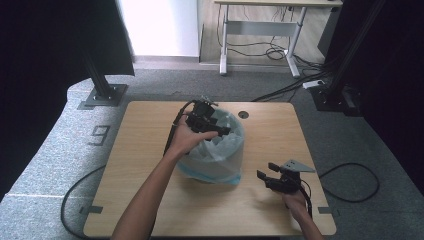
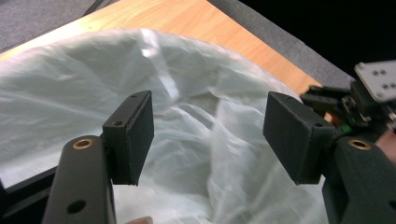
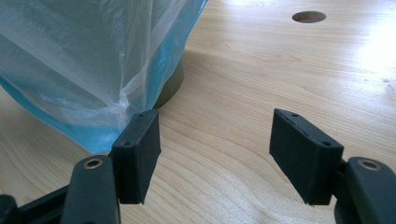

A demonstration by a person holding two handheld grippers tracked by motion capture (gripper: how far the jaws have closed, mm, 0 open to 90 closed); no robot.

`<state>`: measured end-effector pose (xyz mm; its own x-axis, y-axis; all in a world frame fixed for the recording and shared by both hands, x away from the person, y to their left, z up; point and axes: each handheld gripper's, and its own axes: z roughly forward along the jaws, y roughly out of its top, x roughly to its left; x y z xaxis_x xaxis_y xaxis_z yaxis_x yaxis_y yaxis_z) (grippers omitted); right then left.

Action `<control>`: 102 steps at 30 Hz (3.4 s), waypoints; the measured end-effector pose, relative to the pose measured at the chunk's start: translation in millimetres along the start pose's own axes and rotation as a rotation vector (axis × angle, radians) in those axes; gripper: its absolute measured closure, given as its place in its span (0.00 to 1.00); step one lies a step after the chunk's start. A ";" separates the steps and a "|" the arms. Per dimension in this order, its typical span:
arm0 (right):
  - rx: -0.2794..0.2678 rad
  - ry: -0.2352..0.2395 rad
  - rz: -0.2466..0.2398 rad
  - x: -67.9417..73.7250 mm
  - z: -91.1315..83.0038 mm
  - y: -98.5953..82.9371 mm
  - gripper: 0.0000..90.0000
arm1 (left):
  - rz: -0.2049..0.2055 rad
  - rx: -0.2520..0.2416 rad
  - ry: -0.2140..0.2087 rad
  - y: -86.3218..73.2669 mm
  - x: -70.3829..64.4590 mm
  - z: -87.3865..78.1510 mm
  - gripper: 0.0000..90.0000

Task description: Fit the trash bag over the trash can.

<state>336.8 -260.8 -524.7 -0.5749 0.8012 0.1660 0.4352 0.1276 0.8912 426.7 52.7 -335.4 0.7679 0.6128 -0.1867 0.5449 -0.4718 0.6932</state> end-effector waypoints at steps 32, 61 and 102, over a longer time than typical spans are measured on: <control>0.023 -0.002 0.018 -6.0 1.0 -3.6 0.36 | 0.025 0.291 0.017 -0.6 -11.4 41.8 0.36; 0.023 0.010 0.029 -5.3 1.5 -4.9 0.36 | -0.105 0.134 0.191 -16.5 41.4 -10.9 0.35; -0.015 0.059 0.104 -9.7 -4.1 -2.6 0.36 | -0.083 0.171 0.135 -12.4 38.0 8.2 0.35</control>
<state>338.4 -271.3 -526.9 -0.5672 0.7739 0.2817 0.4843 0.0367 0.8741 451.8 76.6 -356.8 0.6726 0.7275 -0.1354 0.6621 -0.5100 0.5491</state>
